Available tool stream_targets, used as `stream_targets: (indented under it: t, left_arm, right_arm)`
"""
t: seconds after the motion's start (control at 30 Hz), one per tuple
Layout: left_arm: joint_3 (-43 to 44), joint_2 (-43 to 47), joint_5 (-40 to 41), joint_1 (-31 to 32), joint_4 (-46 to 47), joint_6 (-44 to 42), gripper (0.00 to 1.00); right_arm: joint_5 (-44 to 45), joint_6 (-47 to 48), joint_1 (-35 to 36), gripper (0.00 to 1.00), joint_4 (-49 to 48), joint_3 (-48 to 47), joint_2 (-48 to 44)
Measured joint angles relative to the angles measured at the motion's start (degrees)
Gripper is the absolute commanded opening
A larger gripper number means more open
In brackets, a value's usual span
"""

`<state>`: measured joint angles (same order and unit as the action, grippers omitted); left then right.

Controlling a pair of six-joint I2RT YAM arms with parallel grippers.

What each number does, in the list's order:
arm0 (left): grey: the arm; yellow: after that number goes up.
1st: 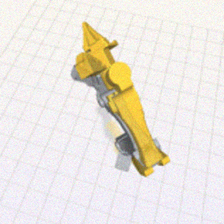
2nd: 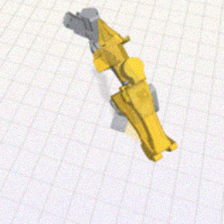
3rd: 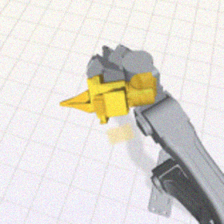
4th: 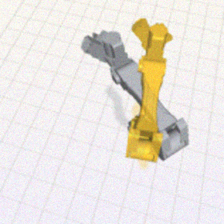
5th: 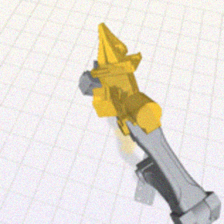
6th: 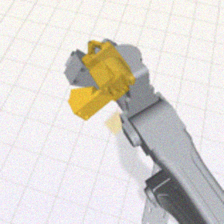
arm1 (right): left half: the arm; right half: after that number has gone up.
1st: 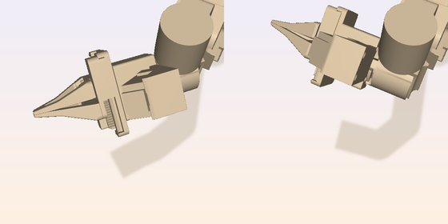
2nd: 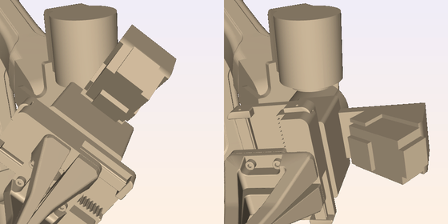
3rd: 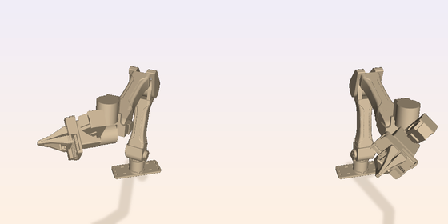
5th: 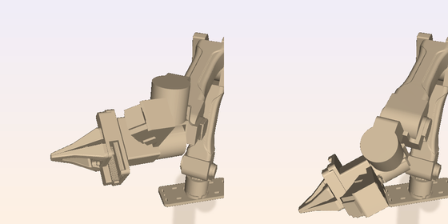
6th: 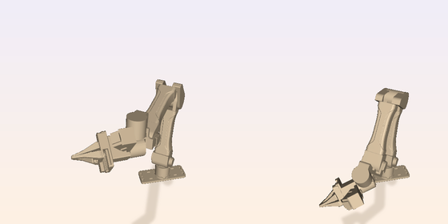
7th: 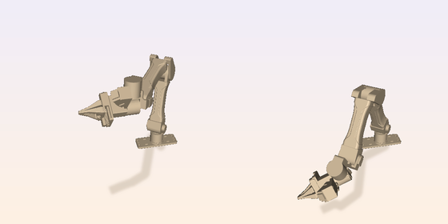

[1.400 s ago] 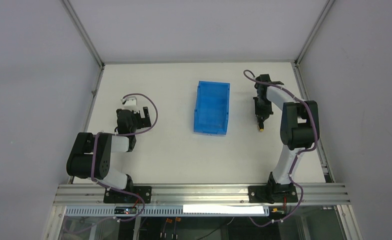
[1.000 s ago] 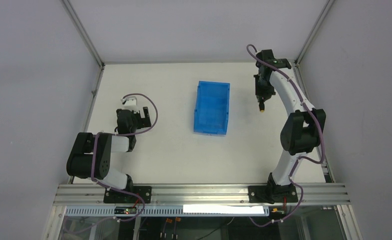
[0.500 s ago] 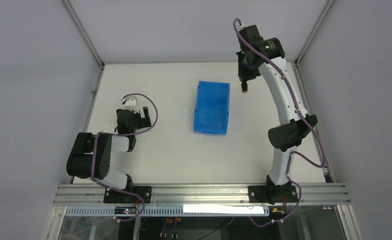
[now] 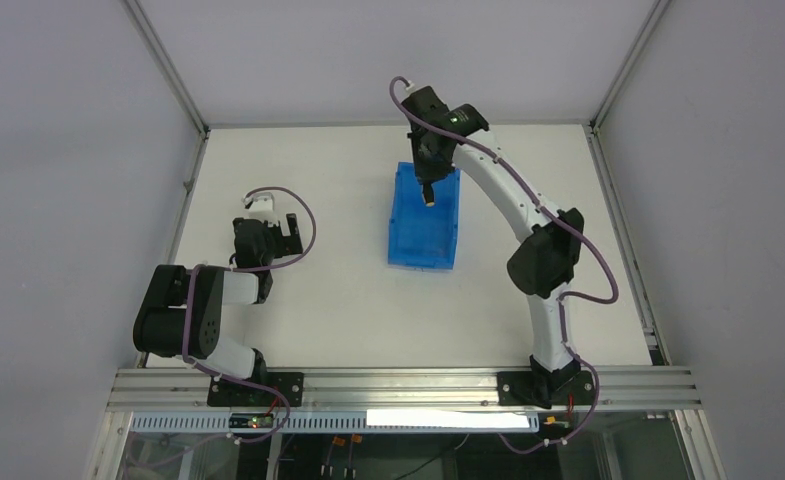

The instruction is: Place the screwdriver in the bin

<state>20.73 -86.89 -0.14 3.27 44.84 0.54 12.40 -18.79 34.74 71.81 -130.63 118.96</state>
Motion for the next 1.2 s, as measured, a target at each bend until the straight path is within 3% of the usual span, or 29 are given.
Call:
stream_targets:
  t: [0.3, 0.63, 0.9, 1.2]
  left_arm:
    - [0.0, 0.0, 0.0, 0.0, 0.0, 0.0, 1.0]
    - [0.0, 0.0, 0.0, 0.0, 0.0, 0.0, 1.0]
    - [0.0, 0.0, 0.0, 0.0, 0.0, -0.02, 1.0]
    - [0.0, 0.0, 0.0, 0.0, 0.0, 0.0, 1.0]
  right_arm:
    - [-1.46, -2.51, -0.59, 0.0, -10.01, 17.64, 4.17]
    - [-2.08, -4.31, 0.63, 0.01, -16.5, 25.03, 7.5]
    - [-1.68, -5.09, 0.94, 0.38, -17.88, 25.14, 8.94]
    - [-0.55, -4.28, 1.42, 0.57, -15.3, 21.77, 8.41]
